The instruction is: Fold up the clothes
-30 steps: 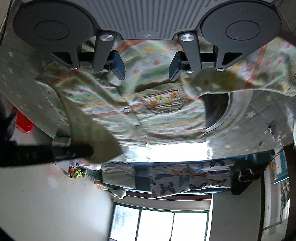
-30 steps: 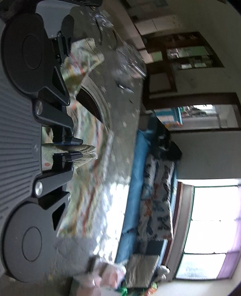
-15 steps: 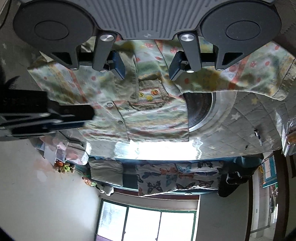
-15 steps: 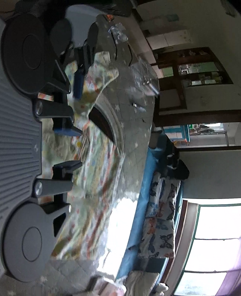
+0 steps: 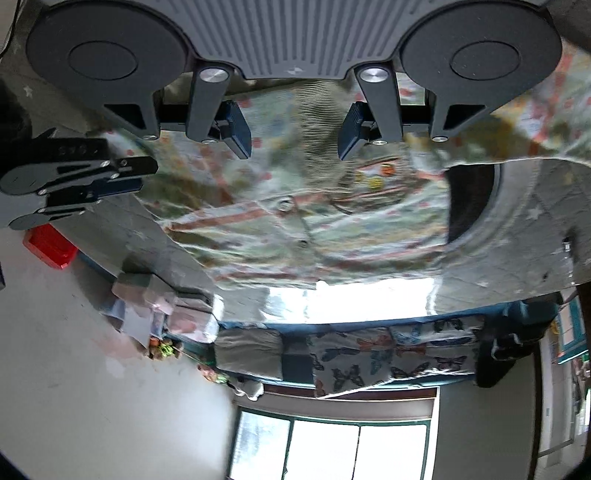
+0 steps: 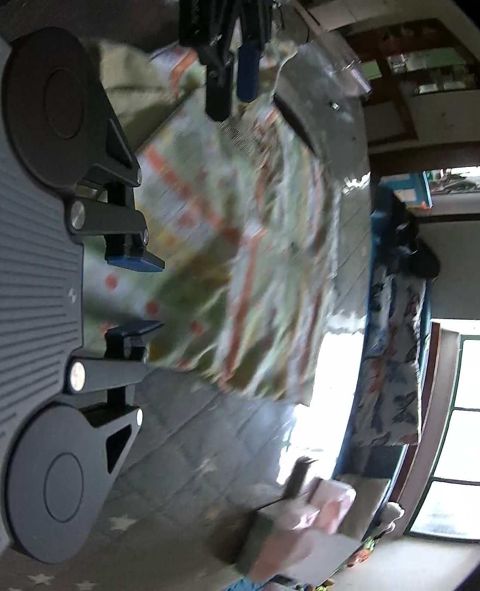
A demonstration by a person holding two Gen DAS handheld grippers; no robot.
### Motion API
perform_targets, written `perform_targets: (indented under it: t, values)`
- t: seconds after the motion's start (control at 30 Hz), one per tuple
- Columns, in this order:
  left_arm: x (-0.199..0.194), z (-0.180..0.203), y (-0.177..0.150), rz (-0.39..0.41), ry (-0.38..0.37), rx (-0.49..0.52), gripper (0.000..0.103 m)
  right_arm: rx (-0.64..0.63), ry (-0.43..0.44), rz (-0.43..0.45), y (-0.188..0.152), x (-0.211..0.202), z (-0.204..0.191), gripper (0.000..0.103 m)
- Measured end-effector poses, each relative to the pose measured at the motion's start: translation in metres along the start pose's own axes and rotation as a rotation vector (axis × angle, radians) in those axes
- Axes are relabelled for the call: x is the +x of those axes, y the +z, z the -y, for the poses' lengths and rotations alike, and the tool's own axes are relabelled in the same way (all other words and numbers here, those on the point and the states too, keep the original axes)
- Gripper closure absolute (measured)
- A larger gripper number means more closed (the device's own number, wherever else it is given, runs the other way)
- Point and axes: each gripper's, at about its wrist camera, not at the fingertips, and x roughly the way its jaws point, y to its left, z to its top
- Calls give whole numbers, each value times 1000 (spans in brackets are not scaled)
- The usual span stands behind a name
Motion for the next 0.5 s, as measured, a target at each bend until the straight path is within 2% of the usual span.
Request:
perform_targets:
  t: [0.1, 0.4, 0.5]
  values:
    - [5, 7, 1, -7, -11, 12, 49, 6, -10, -3, -4, 0, 8, 75]
    - [23, 11, 9, -20, -21, 10, 49, 38, 12, 63, 20, 8, 15, 75]
    - [28, 9, 11, -23, -20, 0, 49, 42, 14, 53, 25, 20, 17, 75]
